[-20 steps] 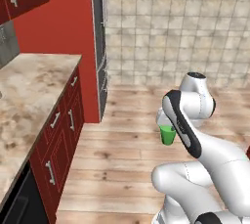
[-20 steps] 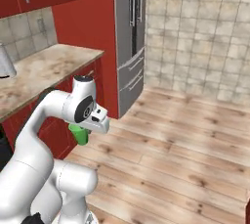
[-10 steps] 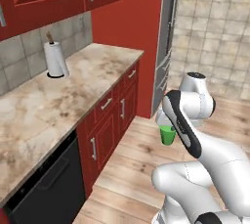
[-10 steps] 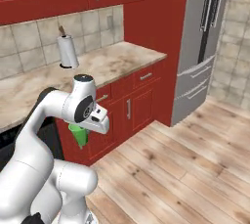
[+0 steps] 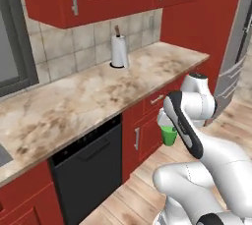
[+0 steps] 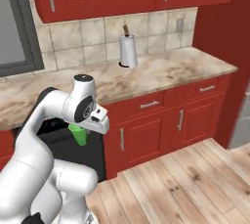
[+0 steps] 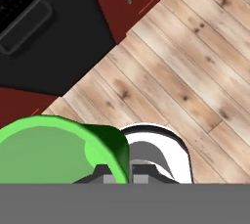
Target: Pick the cup and bowl from the counter and place them on the counter next to the sink.
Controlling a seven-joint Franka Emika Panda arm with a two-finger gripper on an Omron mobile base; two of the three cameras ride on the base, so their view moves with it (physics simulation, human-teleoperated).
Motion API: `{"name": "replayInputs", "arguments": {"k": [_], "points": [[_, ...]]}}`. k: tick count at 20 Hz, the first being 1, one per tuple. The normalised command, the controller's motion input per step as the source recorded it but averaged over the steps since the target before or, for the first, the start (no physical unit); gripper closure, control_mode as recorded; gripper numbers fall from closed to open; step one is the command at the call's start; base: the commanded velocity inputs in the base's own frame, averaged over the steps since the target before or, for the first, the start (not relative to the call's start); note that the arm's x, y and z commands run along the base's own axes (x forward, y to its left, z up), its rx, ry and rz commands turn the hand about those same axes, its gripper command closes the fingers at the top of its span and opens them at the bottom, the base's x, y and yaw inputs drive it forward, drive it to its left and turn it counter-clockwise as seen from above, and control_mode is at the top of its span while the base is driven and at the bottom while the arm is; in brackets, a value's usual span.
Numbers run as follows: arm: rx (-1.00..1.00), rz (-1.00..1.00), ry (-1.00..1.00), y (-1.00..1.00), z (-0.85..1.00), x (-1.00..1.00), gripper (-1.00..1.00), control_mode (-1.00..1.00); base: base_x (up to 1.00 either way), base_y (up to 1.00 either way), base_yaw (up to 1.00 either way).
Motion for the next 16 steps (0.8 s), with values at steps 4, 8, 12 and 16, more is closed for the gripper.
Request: {"name": "replayInputs", "arguments": {"k": [4, 8, 12, 16], "points": [[0.0, 0.0, 0.0, 0.0, 0.0, 0.0, 1.0, 1.0, -0.47, 0.0, 0.56], [0.0, 0.0, 0.0, 0.0, 0.0, 0.0, 1.0, 1.0, -0.38, 0.11, 0.46], [0.0, 0.0, 0.0, 0.0, 0.0, 0.0, 1.0, 1.0, -0.45, 0.26, 0.29], [0.0, 0.0, 0.0, 0.0, 0.0, 0.0, 1.0, 1.0, -0.28, 0.21, 0.03]]}}
